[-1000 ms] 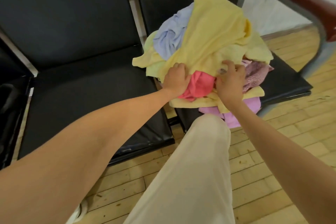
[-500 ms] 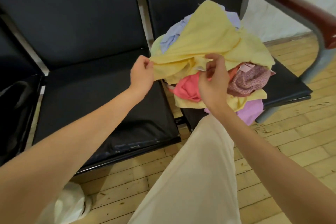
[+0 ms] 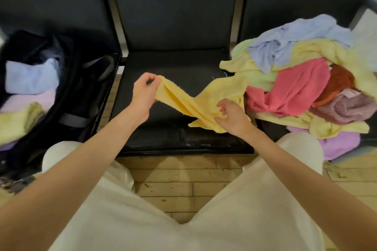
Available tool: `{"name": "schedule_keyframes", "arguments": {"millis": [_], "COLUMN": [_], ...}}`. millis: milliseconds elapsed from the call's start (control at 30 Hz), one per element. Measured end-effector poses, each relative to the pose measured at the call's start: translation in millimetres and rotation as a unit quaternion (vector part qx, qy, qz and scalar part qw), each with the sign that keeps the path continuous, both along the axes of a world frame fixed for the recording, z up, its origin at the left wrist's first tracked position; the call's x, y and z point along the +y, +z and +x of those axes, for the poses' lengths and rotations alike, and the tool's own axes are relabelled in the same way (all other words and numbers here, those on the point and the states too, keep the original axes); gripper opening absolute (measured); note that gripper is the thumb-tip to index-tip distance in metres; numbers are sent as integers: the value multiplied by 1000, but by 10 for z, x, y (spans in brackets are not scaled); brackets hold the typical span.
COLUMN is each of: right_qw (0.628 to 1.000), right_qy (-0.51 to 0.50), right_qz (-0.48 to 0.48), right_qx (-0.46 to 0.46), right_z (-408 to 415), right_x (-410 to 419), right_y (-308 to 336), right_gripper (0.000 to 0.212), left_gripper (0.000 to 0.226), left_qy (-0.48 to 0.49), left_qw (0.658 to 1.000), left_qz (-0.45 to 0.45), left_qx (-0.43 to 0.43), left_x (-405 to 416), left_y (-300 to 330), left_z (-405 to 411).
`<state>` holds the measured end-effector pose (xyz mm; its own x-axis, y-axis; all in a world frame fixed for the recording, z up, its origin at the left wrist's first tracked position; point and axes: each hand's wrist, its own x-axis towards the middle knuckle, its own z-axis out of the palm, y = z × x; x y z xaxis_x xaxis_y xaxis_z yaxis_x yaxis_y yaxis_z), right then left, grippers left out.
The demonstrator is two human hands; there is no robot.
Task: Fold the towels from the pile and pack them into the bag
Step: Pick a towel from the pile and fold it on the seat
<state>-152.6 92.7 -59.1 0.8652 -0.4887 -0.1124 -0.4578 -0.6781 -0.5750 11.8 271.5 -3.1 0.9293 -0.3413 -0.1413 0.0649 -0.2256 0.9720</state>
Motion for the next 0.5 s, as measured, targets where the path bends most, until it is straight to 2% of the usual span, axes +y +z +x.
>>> {"name": "schedule_keyframes", "arguments": {"millis": [133,267,400,500], "right_qw": [990,971,981,993], "right_qy": [96,143,118,42], "right_qz": [-38,-122,-130,-74], "right_qx": [99,147,89,-78], "right_z": [109,204,323,371], "right_x": [189,342,348,369], "right_y": [-136,-293,-372,-262], "right_gripper": [60,53,31,26], "left_gripper": [11,11,10,14], "left_qy": [41,77,119,166], "left_qw": [999,996,991,984], "left_qz": [4,23,36,52], "left_qx": [-17,-38,-51,-41], "left_x": [378,724,944,1051], "left_y": [-23,-120,-234,-341], "left_z": [127,242,303,360]}}
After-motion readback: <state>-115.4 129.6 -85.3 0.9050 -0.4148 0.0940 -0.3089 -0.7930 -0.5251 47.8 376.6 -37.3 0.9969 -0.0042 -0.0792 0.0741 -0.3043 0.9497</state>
